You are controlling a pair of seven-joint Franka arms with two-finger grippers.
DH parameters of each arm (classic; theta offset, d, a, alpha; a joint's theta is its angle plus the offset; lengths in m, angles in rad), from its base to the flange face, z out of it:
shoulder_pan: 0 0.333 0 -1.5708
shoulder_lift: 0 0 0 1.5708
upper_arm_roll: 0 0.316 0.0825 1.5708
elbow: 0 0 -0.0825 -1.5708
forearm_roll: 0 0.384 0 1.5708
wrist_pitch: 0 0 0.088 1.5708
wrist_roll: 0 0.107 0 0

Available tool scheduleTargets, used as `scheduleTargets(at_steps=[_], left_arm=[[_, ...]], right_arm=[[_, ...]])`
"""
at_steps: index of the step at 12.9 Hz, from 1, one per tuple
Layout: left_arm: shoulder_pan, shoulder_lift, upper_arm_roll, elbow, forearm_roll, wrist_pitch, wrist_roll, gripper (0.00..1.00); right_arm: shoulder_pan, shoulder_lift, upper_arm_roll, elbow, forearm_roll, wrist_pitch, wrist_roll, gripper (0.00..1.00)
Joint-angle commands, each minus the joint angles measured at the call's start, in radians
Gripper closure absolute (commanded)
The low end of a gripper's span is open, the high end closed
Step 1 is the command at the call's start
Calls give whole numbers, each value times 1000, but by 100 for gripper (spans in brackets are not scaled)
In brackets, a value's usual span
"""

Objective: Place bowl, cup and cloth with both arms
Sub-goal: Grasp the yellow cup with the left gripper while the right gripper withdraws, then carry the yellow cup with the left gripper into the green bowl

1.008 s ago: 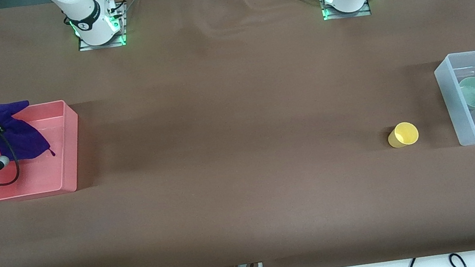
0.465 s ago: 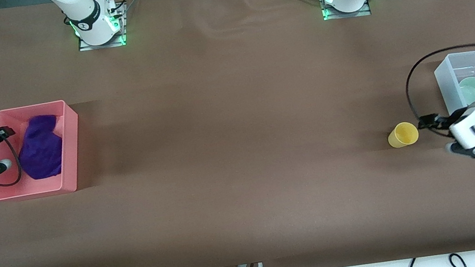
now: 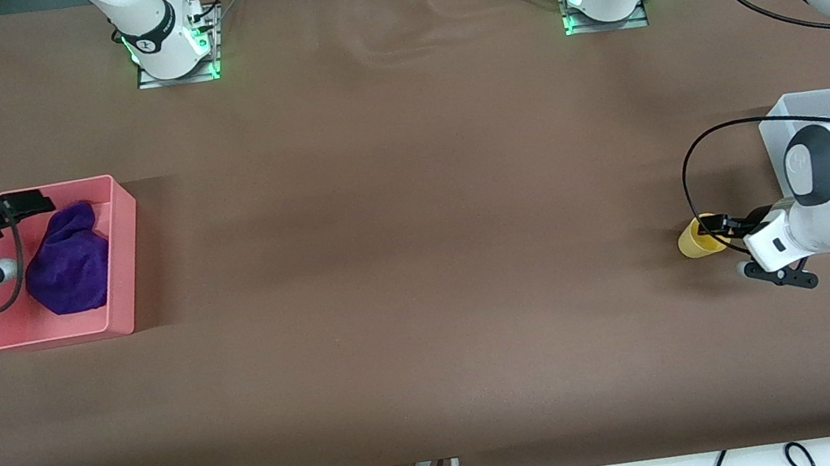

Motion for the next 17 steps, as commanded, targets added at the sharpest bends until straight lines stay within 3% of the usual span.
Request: scheduleTargets(at_steps=[1, 2, 3, 8, 12, 14, 17], left_arm=[[13, -10, 0, -83, 18, 107, 8, 53], [13, -13, 0, -80, 18, 100, 8, 94], [13, -19, -2, -80, 18, 95, 9, 100], [13, -64, -5, -41, 16, -12, 6, 100], [13, -142, -8, 87, 18, -266, 11, 100], [17, -162, 20, 153, 21, -394, 122, 100], [57, -183, 121, 169, 114, -400, 340, 100]], right_arm=[[-13, -79, 49, 22, 14, -14, 71, 0], [-13, -93, 44, 51, 14, -14, 71, 0], [-13, -111, 46, 77, 5, -22, 75, 0], [-18, -201, 27, 83, -51, 15, 58, 0], [-16, -215, 44, 65, -58, 14, 112, 0], [-16, -215, 50, 66, -42, -9, 240, 0], [-15, -212, 90, 68, -54, -16, 249, 0]])
